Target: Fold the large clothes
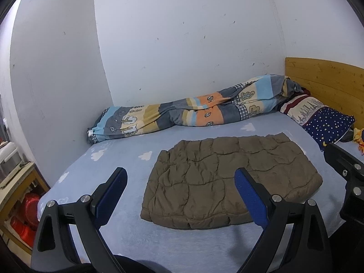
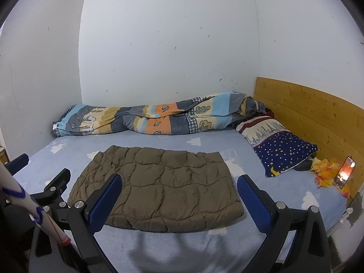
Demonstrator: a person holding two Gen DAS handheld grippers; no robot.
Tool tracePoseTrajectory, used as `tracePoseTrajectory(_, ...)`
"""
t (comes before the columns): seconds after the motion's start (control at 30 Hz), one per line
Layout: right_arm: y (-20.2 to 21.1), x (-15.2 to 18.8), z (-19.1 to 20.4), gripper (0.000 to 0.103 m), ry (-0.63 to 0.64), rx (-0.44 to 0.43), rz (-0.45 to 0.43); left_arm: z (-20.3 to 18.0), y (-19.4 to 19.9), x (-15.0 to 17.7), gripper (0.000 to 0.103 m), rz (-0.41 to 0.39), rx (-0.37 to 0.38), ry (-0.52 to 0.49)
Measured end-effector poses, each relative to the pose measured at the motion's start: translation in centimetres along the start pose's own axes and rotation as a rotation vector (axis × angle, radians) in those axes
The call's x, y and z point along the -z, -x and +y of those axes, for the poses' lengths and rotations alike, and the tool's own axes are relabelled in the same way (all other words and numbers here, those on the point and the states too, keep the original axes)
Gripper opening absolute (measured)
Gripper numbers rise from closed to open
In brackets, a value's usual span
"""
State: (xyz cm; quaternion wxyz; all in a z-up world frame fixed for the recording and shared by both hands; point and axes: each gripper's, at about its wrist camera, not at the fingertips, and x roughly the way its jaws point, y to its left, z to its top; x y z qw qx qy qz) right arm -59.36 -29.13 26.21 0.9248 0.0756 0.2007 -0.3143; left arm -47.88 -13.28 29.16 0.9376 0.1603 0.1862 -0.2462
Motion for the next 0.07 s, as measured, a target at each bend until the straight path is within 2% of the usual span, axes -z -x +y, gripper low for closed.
tracePoseTrajectory(0.07, -0.25, 0.03, -0.04, 0.103, 0.001, 0.001, 0.005, -0.24, 0.13, 0.07, 0.095, -0.009, -0.005, -0.01)
